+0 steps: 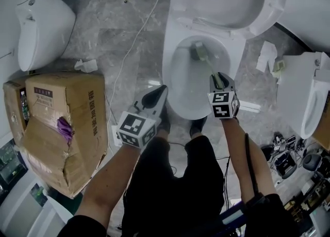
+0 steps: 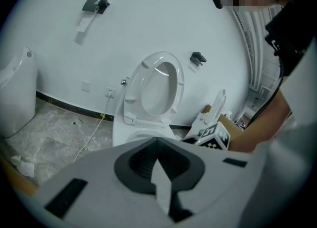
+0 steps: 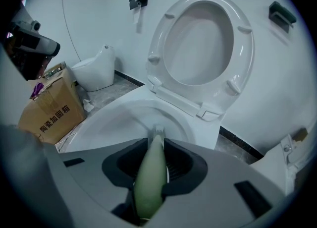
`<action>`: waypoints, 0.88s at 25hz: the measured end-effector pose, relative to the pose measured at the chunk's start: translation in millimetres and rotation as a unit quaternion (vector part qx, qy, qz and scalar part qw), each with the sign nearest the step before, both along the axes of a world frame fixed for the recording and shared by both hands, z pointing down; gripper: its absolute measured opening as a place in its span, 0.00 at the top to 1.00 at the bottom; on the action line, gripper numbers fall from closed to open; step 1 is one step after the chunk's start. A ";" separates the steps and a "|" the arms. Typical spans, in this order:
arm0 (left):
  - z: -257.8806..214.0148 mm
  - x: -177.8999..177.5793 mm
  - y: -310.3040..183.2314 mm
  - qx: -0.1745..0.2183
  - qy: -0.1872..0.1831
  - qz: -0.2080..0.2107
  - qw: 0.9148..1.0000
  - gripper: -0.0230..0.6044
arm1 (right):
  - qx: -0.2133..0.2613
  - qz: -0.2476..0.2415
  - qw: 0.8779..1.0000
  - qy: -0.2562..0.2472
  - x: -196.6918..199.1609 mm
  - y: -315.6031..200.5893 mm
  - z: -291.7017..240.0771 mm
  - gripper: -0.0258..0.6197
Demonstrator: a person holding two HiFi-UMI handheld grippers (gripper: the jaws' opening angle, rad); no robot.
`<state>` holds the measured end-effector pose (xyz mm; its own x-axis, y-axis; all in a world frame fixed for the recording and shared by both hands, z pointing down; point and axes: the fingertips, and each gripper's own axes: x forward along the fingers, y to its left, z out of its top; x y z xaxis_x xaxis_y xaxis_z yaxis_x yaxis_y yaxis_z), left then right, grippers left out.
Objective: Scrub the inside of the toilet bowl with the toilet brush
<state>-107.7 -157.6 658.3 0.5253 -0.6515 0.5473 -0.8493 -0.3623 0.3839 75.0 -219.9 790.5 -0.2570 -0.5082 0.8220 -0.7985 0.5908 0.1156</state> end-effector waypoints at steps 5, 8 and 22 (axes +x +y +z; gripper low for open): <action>-0.9 10.2 0.5 0.000 0.001 0.010 1.000 0.95 | -0.002 0.014 1.000 0.002 14.6 6.5 -0.7 0.79; -3.4 14.9 2.8 0.000 0.001 0.016 1.000 0.95 | -0.005 0.021 1.000 0.003 19.9 13.4 -2.3 0.79; -29.5 28.2 15.0 0.015 0.009 0.029 0.999 0.95 | -0.015 0.024 1.000 0.002 31.8 52.4 -19.7 0.79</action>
